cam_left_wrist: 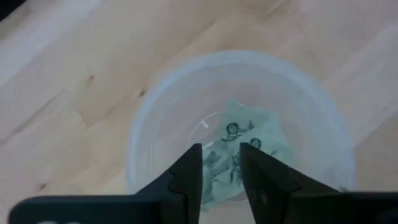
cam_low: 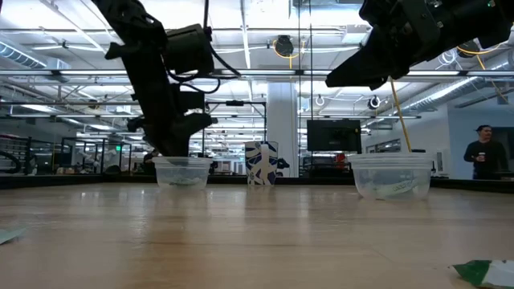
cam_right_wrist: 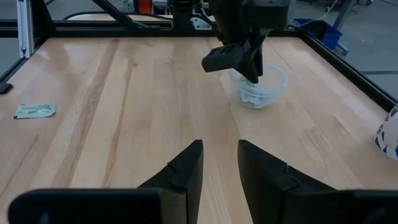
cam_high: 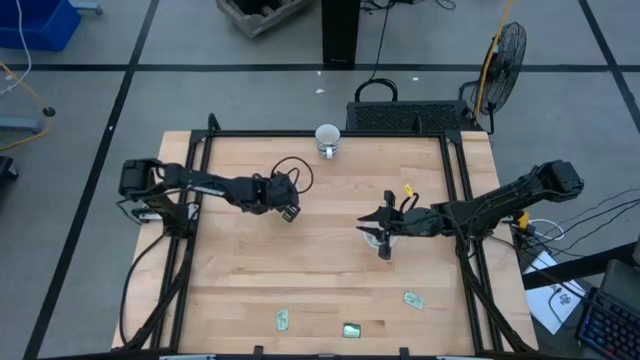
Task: Pick and place Stevia / Truvia into bins
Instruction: Put the right light green stevia packet into the right transparent container
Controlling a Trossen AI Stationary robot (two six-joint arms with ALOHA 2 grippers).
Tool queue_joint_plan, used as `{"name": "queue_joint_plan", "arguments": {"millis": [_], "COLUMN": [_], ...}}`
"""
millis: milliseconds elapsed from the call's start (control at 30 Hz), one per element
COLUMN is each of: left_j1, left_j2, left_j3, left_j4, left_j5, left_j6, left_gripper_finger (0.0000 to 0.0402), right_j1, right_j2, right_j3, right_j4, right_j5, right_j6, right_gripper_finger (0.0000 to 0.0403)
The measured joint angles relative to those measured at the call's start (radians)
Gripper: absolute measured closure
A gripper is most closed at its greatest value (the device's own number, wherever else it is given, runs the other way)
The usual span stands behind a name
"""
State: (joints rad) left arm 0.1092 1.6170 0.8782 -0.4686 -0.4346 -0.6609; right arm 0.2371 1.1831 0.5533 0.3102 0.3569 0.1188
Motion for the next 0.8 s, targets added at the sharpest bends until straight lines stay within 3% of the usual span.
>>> {"name": "queue_joint_plan", "arguments": {"millis": [267,467,700,800], "left_j1": [0.000,-0.032,-0.094,-0.111], "left_j2": [-0.100,-0.212,-0.244,-0.232], "left_j3": [0.078,0.117,0.119,0.119], "left_j4": [-0.007,0.023,0.077,0.081], "left_j5": [0.064,0.075,0.074,0.071], "left_j6": [0.091,0.112,0.203,0.214], "left_gripper_finger": [0.0295,0.0300,0.0300,0.0300], "right_j1": [0.003,0.090,0.307,0.403], "right_j2": [0.000,-0.090,-0.159,-0.133], "right_j3": [0.000,-0.001,0.001,0.001], "right_j4": [0.028,0.062,-0.017,-0.159], "right_j5": [-0.081,-0.235,-0.357,-0.281], "right_j6": [-0.038,-0.088,0.100,0.274], "right_gripper_finger": [0.0309,0.0309,0.0309,0.0309]}}
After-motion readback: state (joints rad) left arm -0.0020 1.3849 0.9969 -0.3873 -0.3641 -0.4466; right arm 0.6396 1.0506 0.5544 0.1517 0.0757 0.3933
